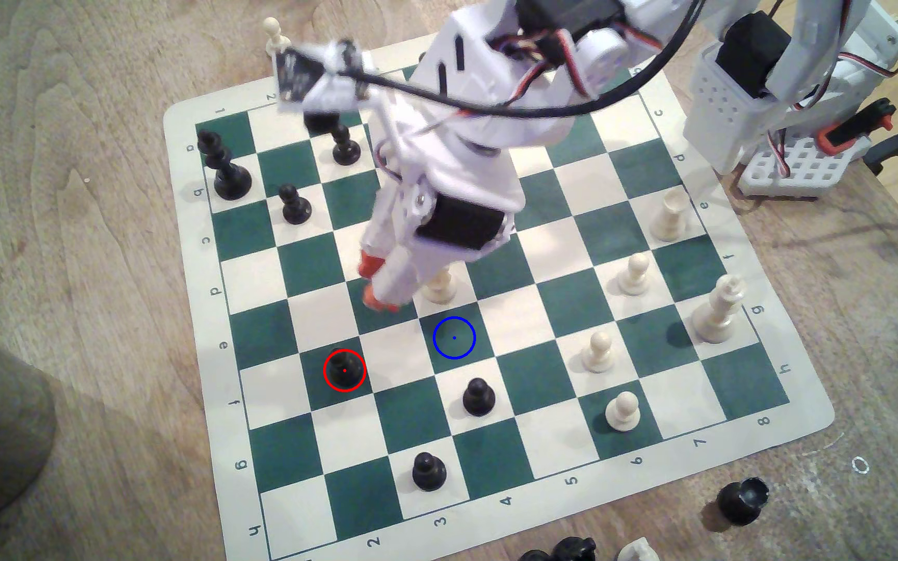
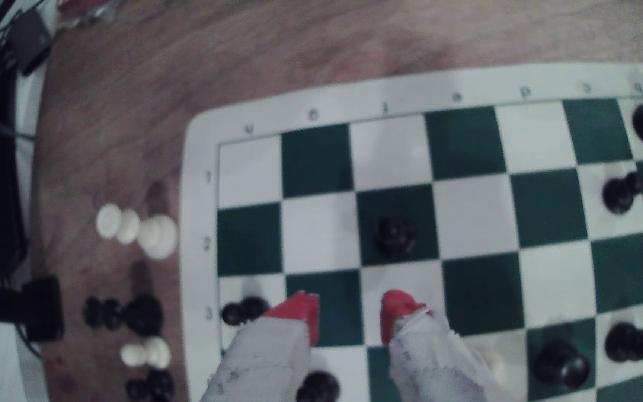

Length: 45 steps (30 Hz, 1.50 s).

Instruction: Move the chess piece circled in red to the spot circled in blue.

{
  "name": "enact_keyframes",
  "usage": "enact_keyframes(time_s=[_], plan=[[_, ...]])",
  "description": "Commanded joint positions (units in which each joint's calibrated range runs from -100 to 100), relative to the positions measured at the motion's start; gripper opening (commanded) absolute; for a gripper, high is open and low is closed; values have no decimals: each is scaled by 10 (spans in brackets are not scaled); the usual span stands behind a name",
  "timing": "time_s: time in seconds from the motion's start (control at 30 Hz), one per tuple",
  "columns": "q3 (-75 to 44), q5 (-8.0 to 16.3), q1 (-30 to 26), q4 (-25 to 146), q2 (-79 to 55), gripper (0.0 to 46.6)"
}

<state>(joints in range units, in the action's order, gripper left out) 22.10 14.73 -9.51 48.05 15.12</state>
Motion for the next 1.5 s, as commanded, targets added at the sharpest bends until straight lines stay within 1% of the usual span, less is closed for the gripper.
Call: enact_keyframes(time_s=[0.0,0.23,0.63,0.7,0.83,1.0,1.17,1.47], plan=[[-53,26,-1,6,1,148],[-110,34,-6,19,-91,165],[-121,34,-19,-2,-187,156],[-138,34,-17,-7,-206,155],[-156,29,-12,-19,-230,156],[-167,25,-4,-37,-263,170],[-177,16,7,-37,-279,162],[-184,16,13,-71,-285,175]])
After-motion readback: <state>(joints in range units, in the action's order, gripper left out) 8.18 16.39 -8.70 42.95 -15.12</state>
